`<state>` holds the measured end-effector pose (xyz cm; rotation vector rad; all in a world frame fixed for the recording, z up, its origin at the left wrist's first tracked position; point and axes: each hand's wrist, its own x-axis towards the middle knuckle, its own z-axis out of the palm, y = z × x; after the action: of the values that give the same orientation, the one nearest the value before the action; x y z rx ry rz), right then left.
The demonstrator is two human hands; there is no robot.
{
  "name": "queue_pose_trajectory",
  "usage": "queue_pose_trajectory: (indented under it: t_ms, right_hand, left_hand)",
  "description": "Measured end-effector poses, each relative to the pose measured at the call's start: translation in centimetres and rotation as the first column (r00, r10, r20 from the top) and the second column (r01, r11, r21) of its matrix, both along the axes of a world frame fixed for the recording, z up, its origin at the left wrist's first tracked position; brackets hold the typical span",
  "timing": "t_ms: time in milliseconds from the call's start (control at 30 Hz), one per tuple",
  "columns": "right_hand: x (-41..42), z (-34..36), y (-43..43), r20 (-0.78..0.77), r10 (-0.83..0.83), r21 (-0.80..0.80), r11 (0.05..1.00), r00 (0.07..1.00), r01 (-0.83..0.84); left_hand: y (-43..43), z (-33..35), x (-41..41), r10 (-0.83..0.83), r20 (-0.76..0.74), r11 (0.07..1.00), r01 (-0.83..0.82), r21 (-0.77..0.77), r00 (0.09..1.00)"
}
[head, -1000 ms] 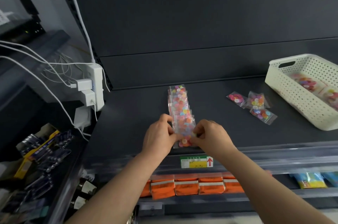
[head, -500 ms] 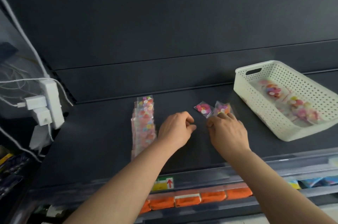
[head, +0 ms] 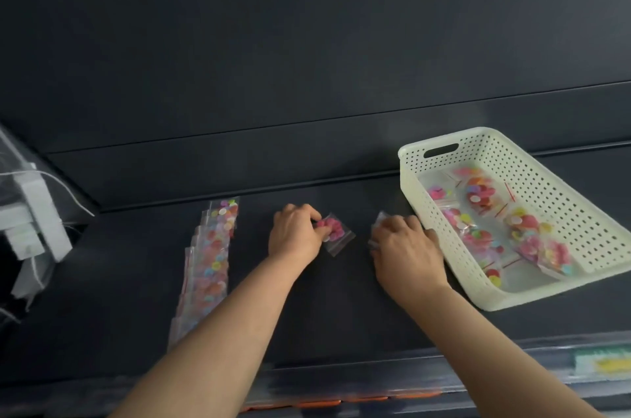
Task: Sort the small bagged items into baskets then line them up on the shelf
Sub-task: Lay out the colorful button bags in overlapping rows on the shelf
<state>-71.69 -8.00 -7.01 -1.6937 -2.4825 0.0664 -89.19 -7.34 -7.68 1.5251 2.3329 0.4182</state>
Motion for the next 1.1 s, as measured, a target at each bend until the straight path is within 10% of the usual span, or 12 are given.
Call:
queue_pose_trajectory:
  t_ms: [167,333,900,1100]
  right_hand:
    - [-2.0,0.9,1.9,-0.212,0.058,-0.025,0.998,0.976,-0.065]
    - [-4.3,-0.5,2.8,-0.178,0.203,-0.161,0.959,0.963,-0.232]
    - [-4.9,-1.1,3.0,-0.276,-0.026,-0.334,0.940,0.961,-0.071]
    - [-5.4,-0.9,3.3,-0.572,-0.223,-0.424,0.904,0.789,-0.051]
  left_hand:
    - [0.1,0.5,-1.0,-0.195,0.137,0.981,0.192,0.029,0.971]
    - [-1.0,1.0,-2.9,0.032,0.110,0.995,-0.042,0.089,0.993]
    - [-2.8,0.8,-2.5,-0.204,0.012,0.979,0.204,-0.026,0.979]
    - [-2.7,0.8,-3.4,-0.040,0.382,0.999,0.049,-0.015,0.923]
